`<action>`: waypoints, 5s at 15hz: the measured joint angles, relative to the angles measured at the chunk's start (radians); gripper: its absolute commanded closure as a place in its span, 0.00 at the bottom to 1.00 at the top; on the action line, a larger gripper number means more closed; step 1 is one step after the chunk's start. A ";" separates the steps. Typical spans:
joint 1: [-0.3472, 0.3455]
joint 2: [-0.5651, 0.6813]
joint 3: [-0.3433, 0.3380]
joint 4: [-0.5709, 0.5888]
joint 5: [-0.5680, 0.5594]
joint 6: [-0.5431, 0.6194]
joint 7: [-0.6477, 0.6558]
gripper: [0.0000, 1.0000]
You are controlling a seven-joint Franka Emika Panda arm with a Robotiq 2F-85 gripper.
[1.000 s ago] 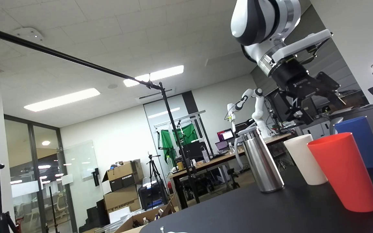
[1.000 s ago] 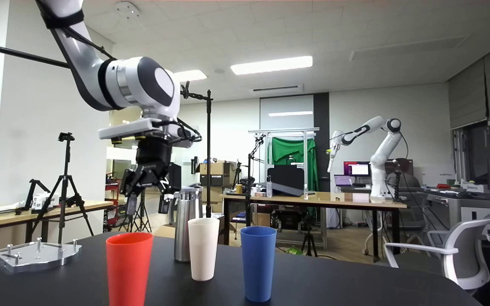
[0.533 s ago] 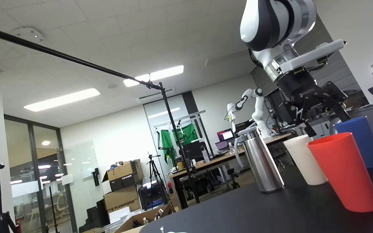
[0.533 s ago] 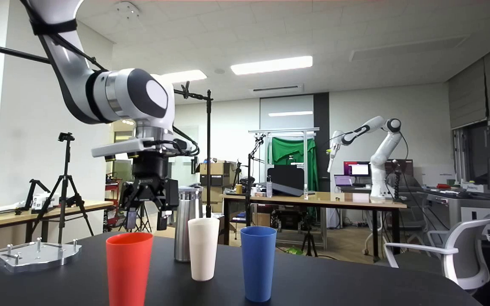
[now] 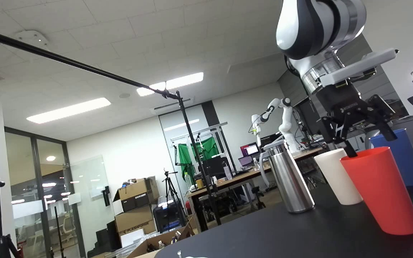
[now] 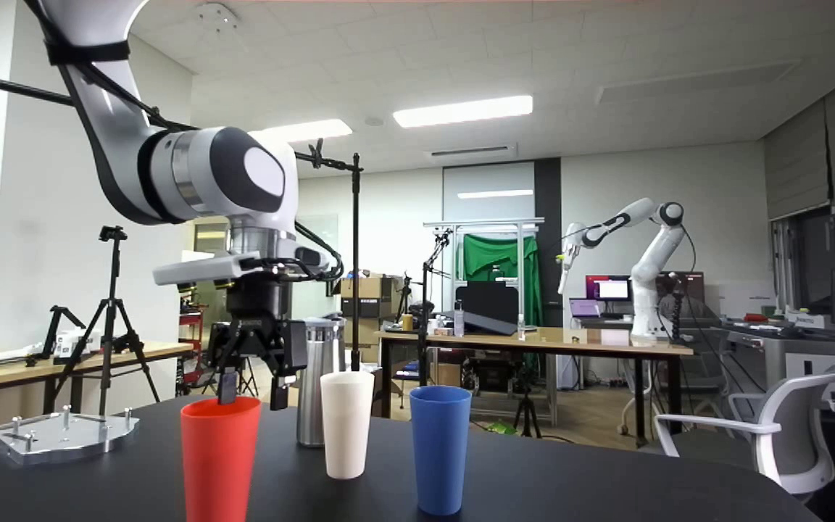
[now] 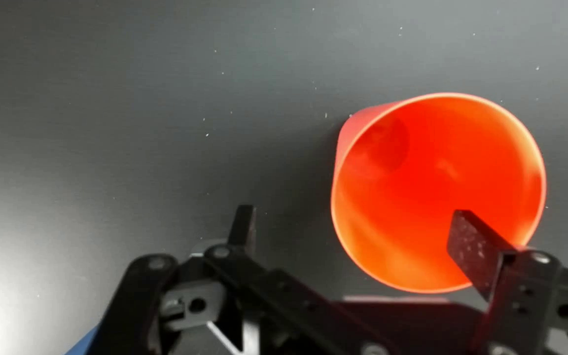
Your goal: Stack up the cups
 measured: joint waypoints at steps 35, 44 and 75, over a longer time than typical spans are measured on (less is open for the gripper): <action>-0.058 -0.012 -0.062 0.375 0.054 -0.258 -0.004 0.99; -0.067 0.093 -0.080 0.580 0.090 -0.353 -0.004 0.99; -0.028 0.407 -0.099 0.672 0.090 -0.295 0.037 0.72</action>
